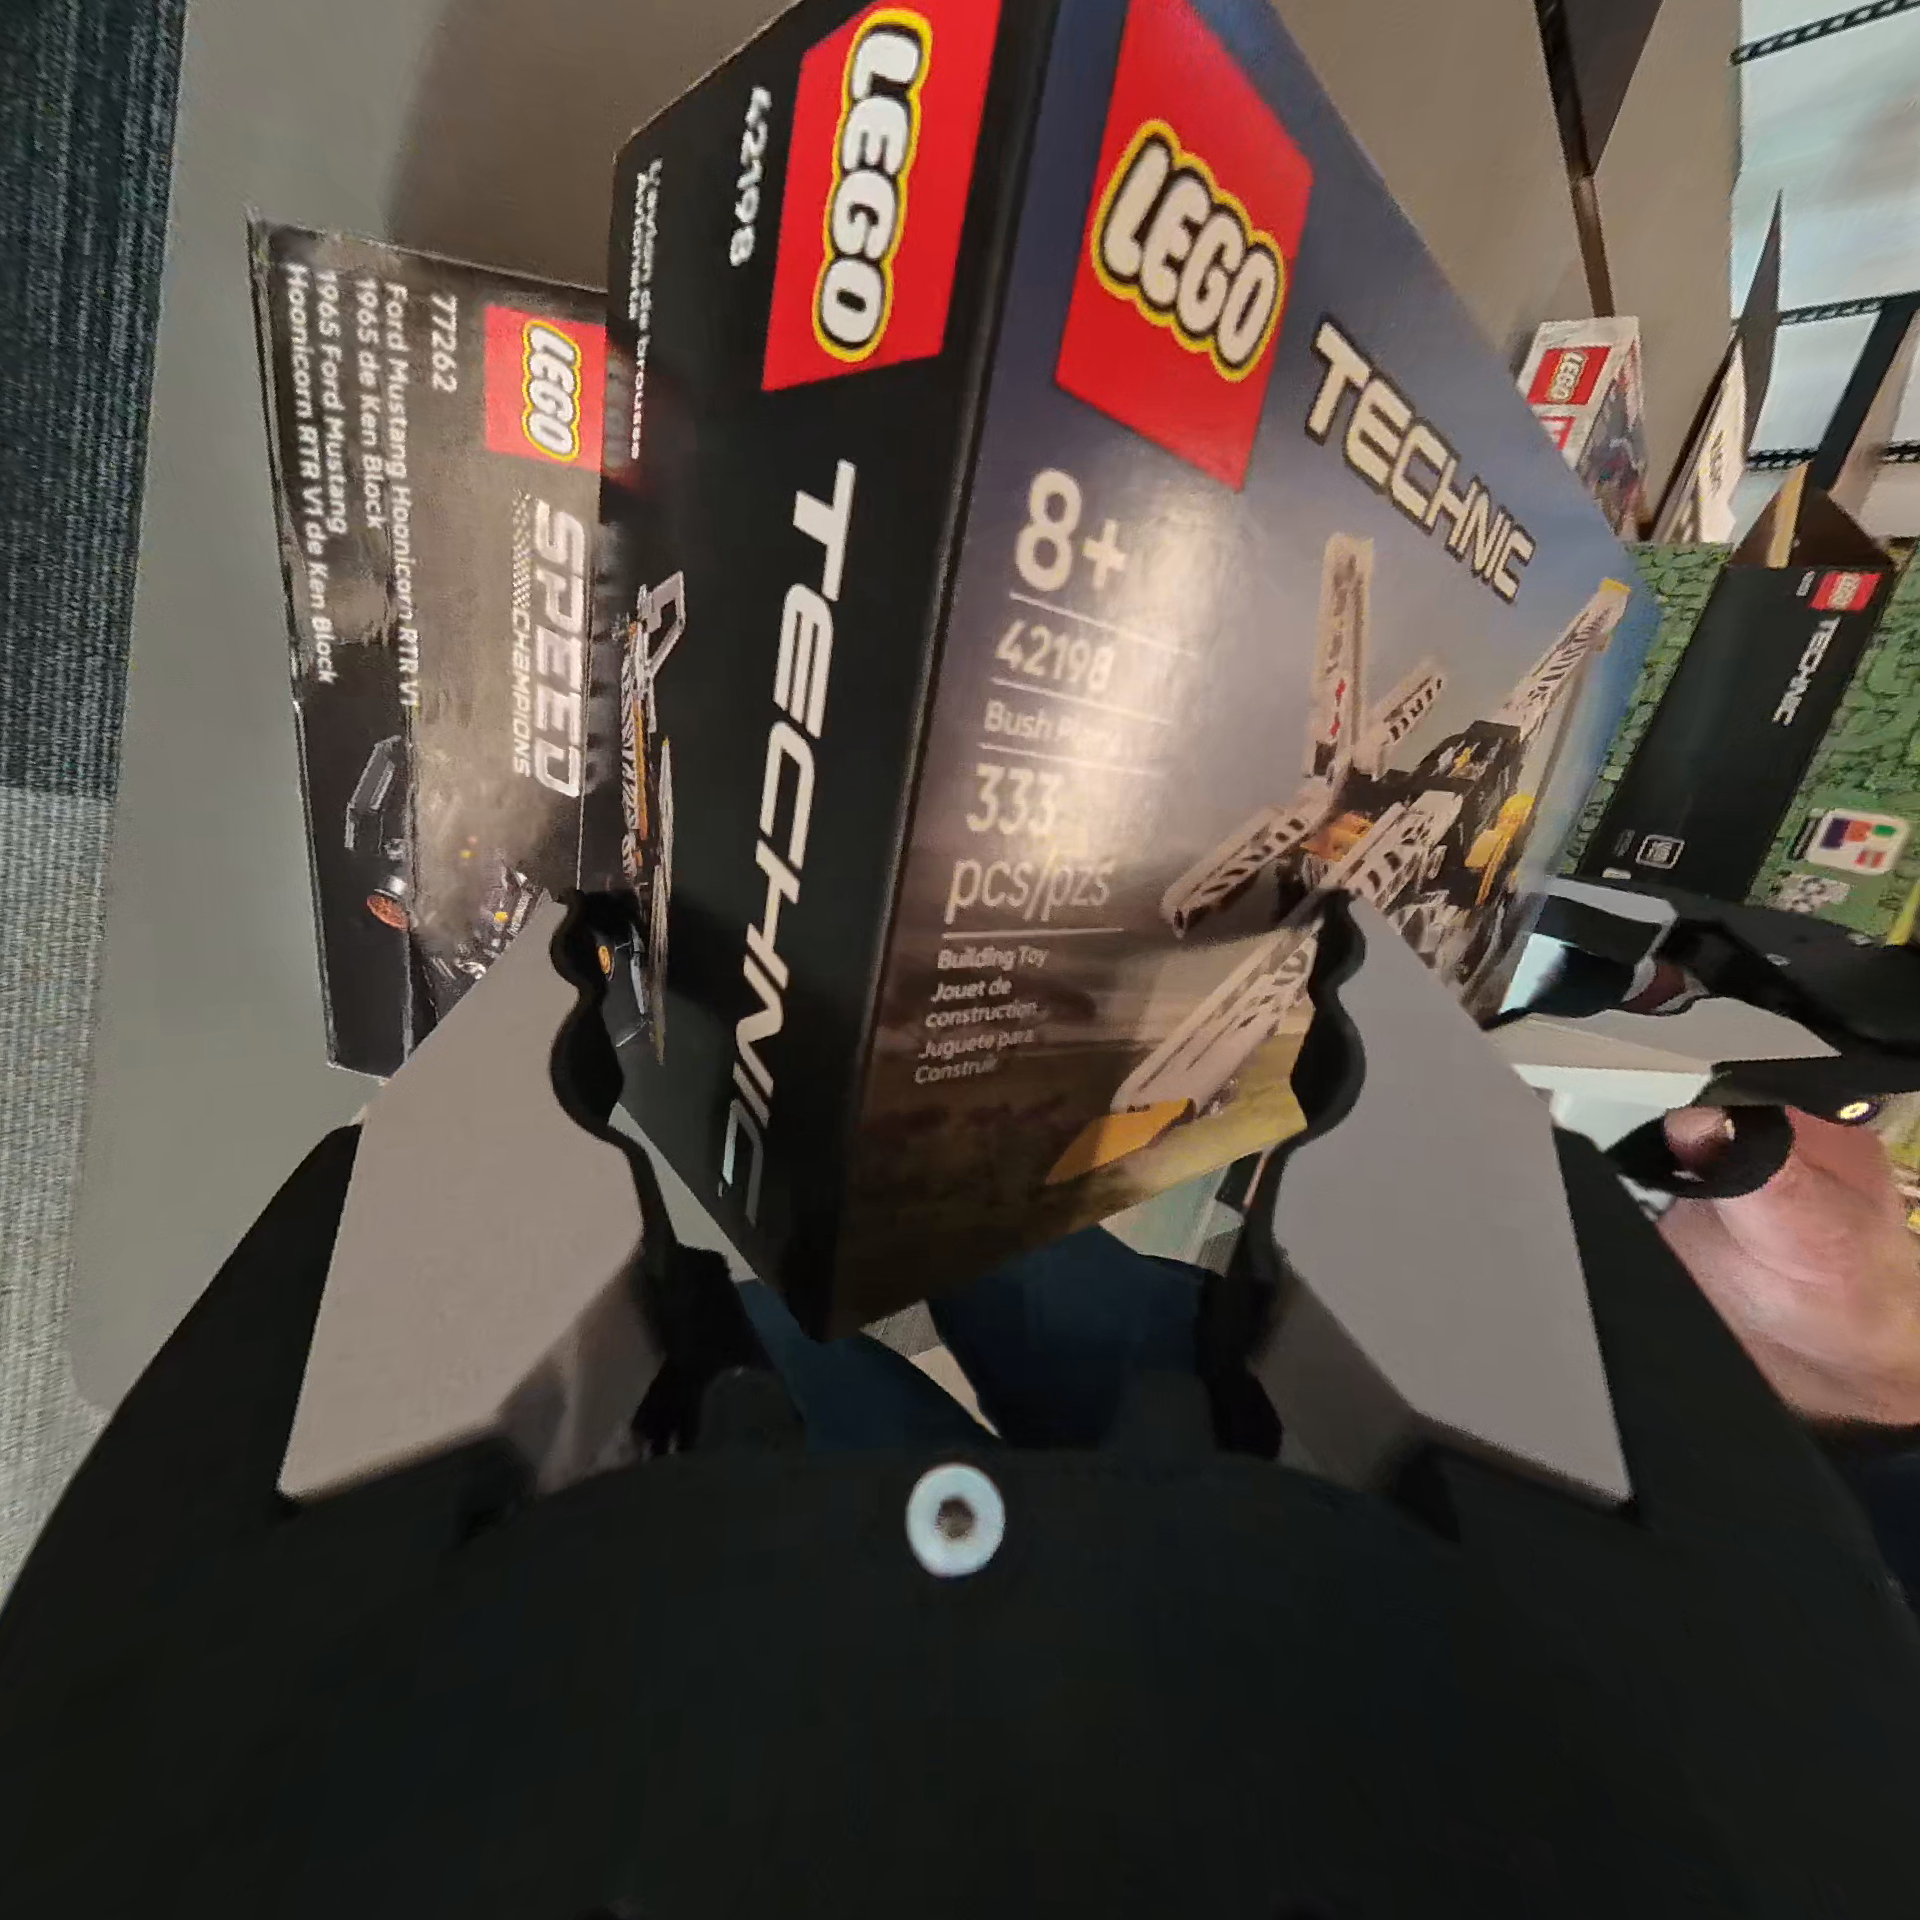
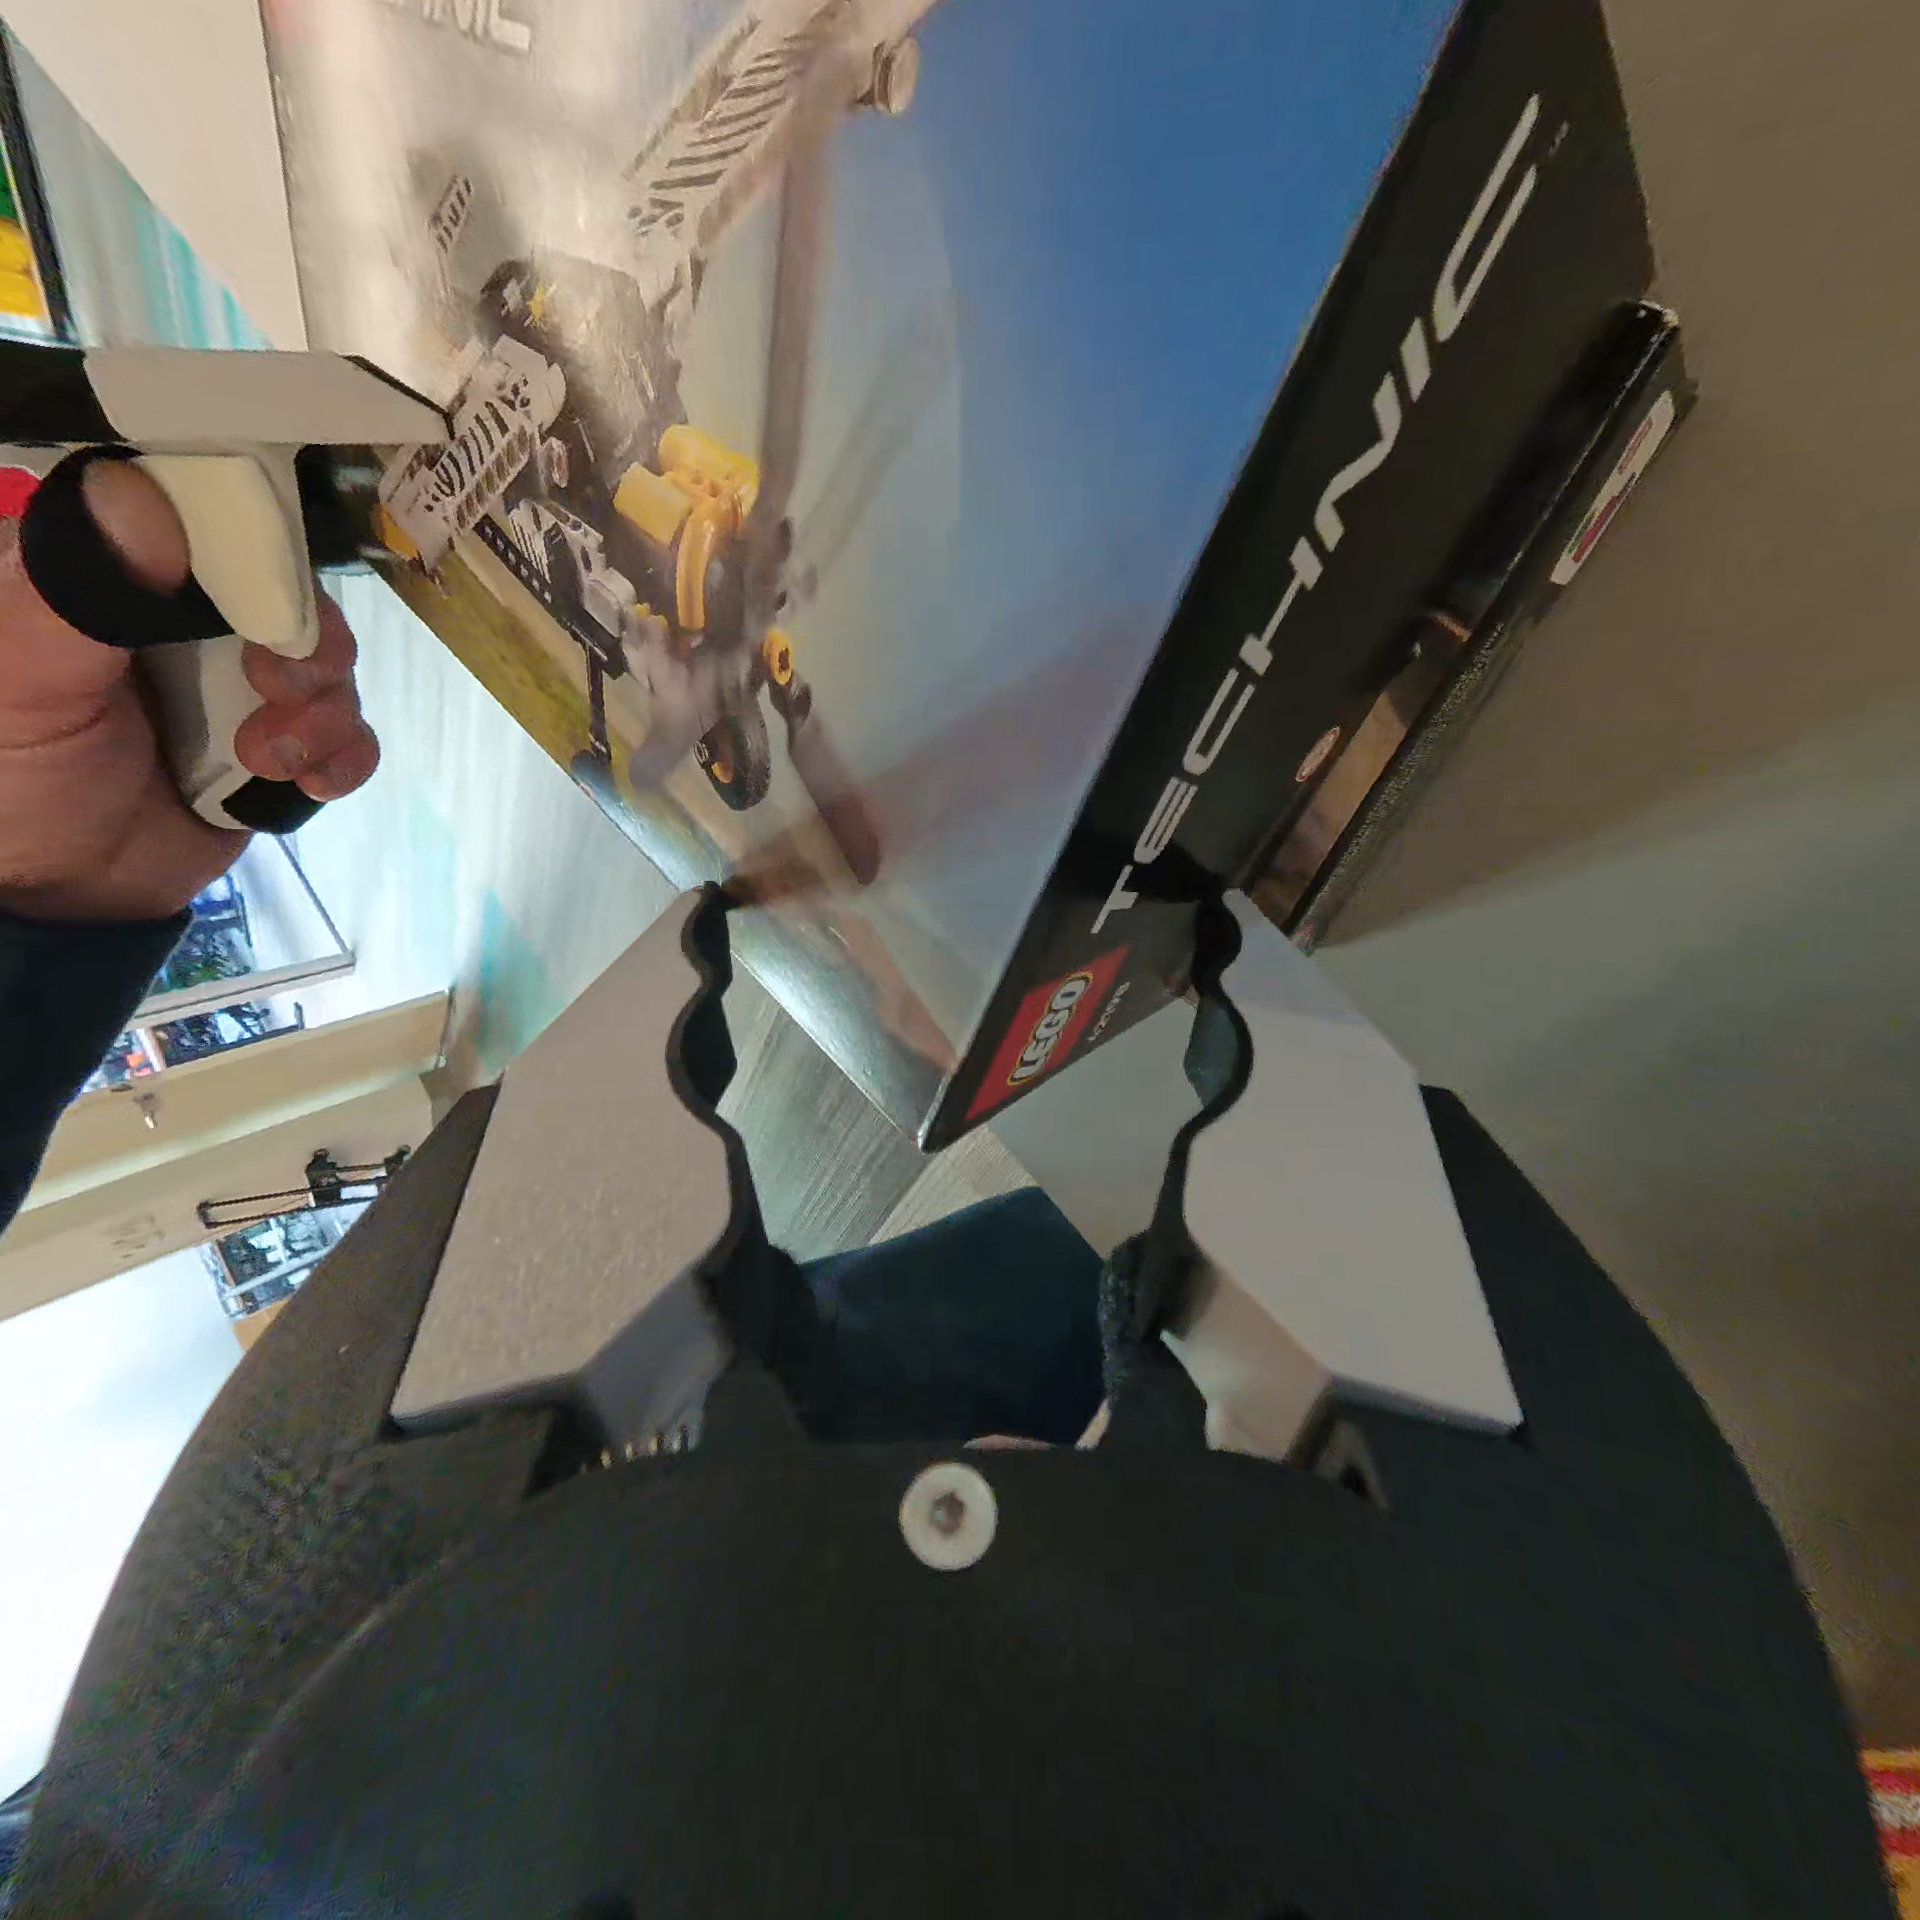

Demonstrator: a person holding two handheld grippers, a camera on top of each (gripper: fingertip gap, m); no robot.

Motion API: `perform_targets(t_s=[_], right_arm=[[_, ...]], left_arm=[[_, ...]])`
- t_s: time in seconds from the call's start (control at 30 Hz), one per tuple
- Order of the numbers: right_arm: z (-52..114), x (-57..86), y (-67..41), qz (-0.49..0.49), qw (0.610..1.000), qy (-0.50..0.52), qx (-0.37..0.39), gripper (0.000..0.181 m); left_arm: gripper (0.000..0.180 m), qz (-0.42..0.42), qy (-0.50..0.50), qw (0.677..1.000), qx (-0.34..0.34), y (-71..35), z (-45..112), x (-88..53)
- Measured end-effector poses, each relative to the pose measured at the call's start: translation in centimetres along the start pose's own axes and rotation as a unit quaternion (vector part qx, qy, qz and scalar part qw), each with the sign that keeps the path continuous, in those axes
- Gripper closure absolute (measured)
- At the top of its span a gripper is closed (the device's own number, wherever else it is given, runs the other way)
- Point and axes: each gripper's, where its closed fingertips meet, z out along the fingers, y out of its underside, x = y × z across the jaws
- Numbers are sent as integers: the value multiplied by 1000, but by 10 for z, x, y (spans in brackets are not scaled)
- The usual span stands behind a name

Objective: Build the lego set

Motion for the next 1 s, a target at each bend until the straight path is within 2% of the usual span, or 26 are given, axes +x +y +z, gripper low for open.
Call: perform_targets(t_s=[0.13, 0.3, 0.7, 1.0], right_arm=[[-4, -3, 3, -9, 1000, 11, -8, 90], [-33, -10, -5, -47, 998, 41, 17, 85], [-178, -58, -65, -125, 975, 93, 159, 90], [-341, -102, -74, -170, 931, 171, 275, 94]], left_arm=[[47, 30, -16, 999, -8, 5, 0, 9], [46, 53, -4, 998, 23, 2, -11, 39], [47, 121, 84, 984, 98, -34, -64, 165], [44, 242, 167, 945, 140, -51, -111, 323]])
